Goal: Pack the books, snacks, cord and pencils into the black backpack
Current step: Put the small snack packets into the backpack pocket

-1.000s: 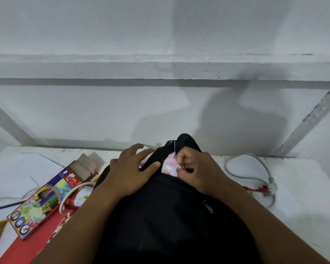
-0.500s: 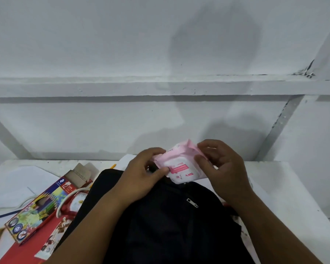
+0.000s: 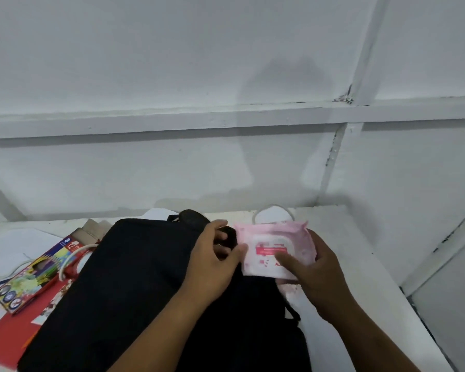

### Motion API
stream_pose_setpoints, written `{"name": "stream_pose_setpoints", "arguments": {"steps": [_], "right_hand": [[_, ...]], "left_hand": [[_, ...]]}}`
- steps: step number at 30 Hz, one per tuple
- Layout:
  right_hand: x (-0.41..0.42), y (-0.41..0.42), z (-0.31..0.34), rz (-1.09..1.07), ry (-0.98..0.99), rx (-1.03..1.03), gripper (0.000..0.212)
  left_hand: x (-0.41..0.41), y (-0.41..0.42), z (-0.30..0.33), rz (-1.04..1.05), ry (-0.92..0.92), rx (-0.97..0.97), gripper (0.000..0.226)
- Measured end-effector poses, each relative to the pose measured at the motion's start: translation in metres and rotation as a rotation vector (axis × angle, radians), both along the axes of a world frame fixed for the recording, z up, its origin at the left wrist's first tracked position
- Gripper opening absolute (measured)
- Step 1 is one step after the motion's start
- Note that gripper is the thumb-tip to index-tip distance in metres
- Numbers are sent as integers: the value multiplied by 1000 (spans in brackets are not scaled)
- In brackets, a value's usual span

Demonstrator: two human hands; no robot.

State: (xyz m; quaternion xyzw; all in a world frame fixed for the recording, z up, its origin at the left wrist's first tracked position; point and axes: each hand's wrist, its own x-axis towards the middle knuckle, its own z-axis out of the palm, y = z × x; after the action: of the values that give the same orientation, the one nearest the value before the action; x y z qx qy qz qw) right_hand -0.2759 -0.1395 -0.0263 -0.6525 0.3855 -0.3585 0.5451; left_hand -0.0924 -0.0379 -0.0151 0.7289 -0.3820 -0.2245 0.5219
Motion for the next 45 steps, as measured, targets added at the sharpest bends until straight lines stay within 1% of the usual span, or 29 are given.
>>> {"name": "stream_pose_setpoints", "arguments": {"steps": [1, 3, 5, 7, 8, 10, 12, 14, 15, 18, 21, 23, 25, 26, 27, 28, 29, 31, 32, 33, 34, 35, 36, 38, 39, 40, 41, 43, 45], "right_hand": [[-10, 1, -3, -28, -61, 49, 51], [-26, 5, -7, -68, -160, 154, 49], [-38, 10, -12, -103, -209, 213, 48], [-47, 13, -16, -125, -243, 247, 46], [-51, 14, -17, -132, -254, 257, 46], [-57, 16, -19, -142, -265, 275, 48], [-62, 17, -20, -148, -272, 284, 49], [-66, 18, -21, -154, -282, 290, 50], [-66, 19, -20, -157, -290, 293, 51], [-66, 22, -19, -148, -318, 303, 51], [-58, 30, -18, -85, -311, 335, 51], [-47, 38, -16, -31, -298, 356, 49], [-34, 48, -13, 20, -297, 379, 46], [-27, 52, -12, 44, -297, 387, 44], [-19, 56, -10, 64, -295, 395, 43], [-13, 60, -10, 81, -291, 404, 43], [-6, 64, -10, 92, -286, 415, 45], [6, 71, -11, 101, -275, 432, 46], [11, 75, -11, 102, -264, 433, 46], [15, 78, -11, 104, -256, 432, 44], [19, 82, -11, 106, -252, 431, 43], [23, 84, -10, 107, -252, 427, 42], [25, 86, -10, 106, -252, 422, 42], [29, 88, -9, 88, -248, 421, 43], [30, 88, -9, 73, -244, 427, 48], [31, 89, -8, 59, -238, 434, 53], [32, 90, -8, 48, -233, 440, 55], [34, 92, -6, 32, -227, 449, 50], [37, 94, -5, 20, -239, 480, 41]], "left_hand": [[-9, 4, -8, -38, -42, 81, 60], [-28, 13, -24, -130, -115, 227, 83], [-45, 19, -41, -189, -231, 385, 102], [-59, 24, -55, -201, -384, 538, 105], [-63, 24, -61, -185, -436, 565, 98], [-67, 25, -67, -127, -429, 512, 66], [-63, 26, -66, -83, -295, 414, 31], [-55, 29, -56, -47, -184, 338, 17], [-48, 32, -51, -22, -159, 314, 15], [-25, 45, -29, 120, -191, 208, 17], [3, 69, 3, 256, -195, 134, 38], [24, 88, 22, 270, -303, 121, 46], [43, 106, 35, 265, -415, 146, 48], [50, 112, 41, 251, -434, 165, 46], [55, 118, 45, 232, -440, 186, 36], [57, 123, 48, 212, -436, 248, 17], [59, 127, 50, 190, -450, 364, 17], [59, 131, 45, 116, -509, 583, 88], [54, 129, 41, 93, -533, 698, 110], [47, 126, 36, 54, -549, 811, 120], [41, 124, 29, 32, -548, 913, 121], [36, 121, 20, 30, -560, 967, 117], [32, 119, 14, 49, -591, 984, 106], [33, 118, 7, 144, -622, 899, 74], [35, 118, 5, 166, -573, 820, 62], [37, 120, 6, 157, -498, 741, 54], [39, 122, 9, 134, -437, 659, 53], [46, 125, 19, 91, -363, 513, 57], [56, 130, 30, 60, -230, 447, 57]]}}
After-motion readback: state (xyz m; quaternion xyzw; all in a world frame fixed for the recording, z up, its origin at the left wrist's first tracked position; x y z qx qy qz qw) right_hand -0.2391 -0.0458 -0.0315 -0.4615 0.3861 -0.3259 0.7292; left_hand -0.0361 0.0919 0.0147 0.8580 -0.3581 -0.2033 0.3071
